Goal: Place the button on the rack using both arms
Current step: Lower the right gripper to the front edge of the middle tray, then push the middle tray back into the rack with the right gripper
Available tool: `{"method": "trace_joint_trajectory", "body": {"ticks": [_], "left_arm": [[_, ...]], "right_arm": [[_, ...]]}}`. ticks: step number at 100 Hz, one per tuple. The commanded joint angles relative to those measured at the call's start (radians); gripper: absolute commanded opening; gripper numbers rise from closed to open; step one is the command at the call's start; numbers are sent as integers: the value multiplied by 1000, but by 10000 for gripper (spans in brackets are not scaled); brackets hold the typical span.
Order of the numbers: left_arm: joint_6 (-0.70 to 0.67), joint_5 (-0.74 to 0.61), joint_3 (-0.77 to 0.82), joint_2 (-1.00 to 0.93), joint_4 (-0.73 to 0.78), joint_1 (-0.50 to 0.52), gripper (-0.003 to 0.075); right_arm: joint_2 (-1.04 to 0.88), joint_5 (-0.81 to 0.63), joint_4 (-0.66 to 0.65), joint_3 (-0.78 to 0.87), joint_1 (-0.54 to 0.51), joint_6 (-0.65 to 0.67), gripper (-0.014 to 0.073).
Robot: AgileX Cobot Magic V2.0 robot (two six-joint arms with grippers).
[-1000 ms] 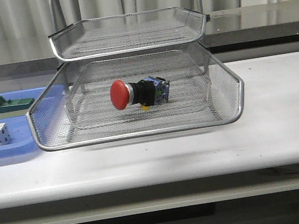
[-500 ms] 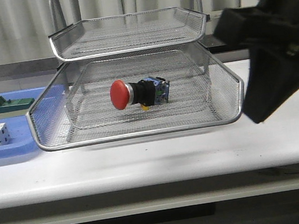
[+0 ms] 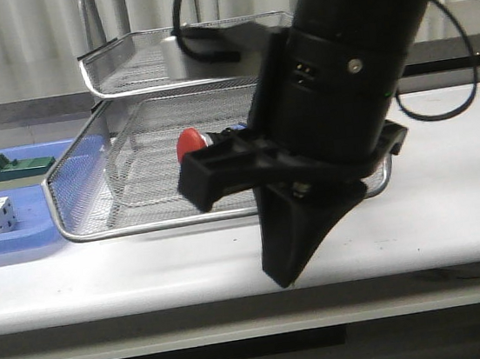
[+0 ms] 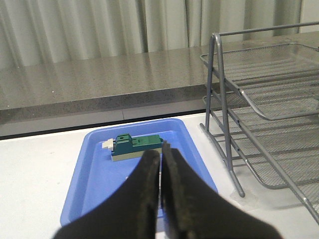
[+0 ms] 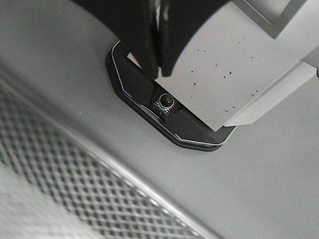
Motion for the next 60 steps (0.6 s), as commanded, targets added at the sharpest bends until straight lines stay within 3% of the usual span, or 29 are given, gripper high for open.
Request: {"method": "trace_joint_trajectory", "body": {"ticks": [1,60], "left_arm": [[-7,-81,-29,7,-9,3,4],[-7,-81,-29,7,-9,3,4]], "right_arm": [[-3,-32,-21,-48,16,-13,-67],[66,-87,-245,-134,9,-11,-67]]}}
